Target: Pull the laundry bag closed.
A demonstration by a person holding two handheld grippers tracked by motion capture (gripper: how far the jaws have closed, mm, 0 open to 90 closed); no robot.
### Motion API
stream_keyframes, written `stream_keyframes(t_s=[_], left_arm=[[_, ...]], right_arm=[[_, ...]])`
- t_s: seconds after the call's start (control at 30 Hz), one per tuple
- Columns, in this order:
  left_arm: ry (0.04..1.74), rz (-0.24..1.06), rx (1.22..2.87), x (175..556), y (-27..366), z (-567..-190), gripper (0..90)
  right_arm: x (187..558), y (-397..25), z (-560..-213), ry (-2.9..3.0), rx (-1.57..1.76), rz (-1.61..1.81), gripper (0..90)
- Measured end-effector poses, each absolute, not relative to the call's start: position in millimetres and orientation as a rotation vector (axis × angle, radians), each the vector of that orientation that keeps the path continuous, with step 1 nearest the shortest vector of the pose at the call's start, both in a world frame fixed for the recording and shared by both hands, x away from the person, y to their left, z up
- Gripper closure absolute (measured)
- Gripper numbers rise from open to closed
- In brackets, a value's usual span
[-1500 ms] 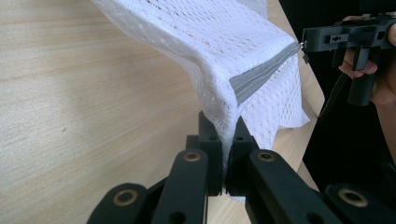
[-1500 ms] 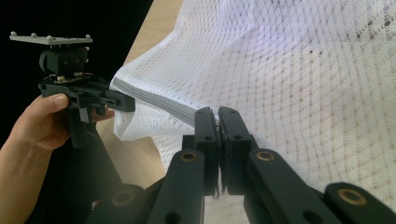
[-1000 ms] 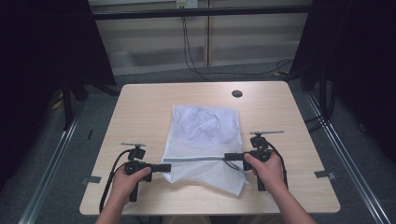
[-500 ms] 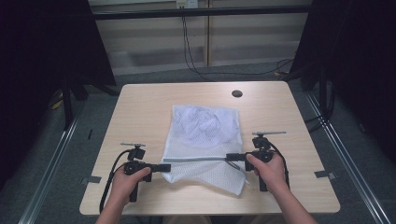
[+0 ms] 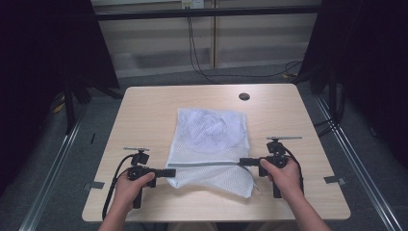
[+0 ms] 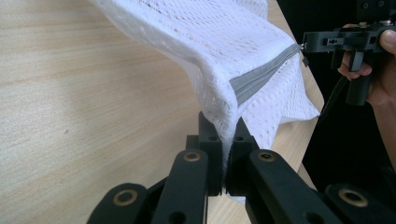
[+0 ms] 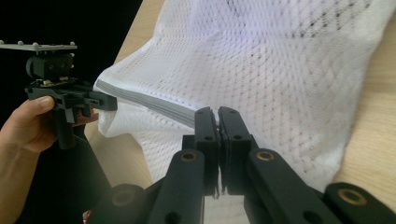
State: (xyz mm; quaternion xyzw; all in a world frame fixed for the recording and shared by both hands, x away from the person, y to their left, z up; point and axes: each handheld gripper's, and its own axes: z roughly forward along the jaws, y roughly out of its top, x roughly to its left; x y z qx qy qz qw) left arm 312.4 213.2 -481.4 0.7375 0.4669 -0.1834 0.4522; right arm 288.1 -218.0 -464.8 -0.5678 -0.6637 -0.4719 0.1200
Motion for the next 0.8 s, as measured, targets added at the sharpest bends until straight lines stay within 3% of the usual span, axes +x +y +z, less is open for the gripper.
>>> stream_keyframes(t_s=[0.8], left_arm=[[1.167,-0.443,1.835,312.2,212.5,-481.9,88.3]], right_arm=[[281.3,-239.9,-469.5,-1.935,-1.714,-1.373,87.7]])
